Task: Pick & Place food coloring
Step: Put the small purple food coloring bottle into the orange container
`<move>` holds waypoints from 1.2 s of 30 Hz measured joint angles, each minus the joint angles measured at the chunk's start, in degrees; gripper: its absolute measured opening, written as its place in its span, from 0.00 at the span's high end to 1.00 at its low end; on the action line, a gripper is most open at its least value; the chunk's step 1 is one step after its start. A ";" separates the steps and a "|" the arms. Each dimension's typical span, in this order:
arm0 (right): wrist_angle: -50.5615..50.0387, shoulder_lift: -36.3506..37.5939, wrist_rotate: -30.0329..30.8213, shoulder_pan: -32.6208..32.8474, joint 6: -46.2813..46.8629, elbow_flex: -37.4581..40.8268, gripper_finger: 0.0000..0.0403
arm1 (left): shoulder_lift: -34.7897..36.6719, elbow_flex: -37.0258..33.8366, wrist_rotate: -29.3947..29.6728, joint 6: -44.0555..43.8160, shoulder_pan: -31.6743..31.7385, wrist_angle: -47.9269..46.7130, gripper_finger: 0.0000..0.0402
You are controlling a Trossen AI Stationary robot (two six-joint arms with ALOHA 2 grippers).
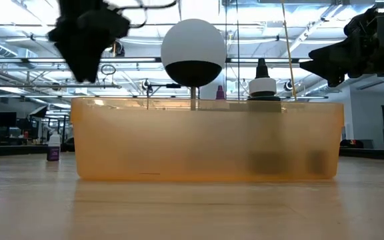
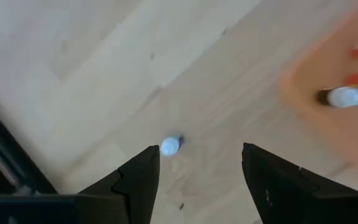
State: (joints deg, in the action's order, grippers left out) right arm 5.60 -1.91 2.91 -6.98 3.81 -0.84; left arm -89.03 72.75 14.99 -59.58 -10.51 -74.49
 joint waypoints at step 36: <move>0.05 0.00 -0.01 0.01 0.00 -0.02 0.48 | 6.62 -29.64 -10.02 -3.08 6.38 26.66 0.72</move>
State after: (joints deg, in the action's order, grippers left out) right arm 5.65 -1.91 2.90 -6.97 3.82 -0.86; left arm -82.41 43.11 4.97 -62.66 -4.13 -47.83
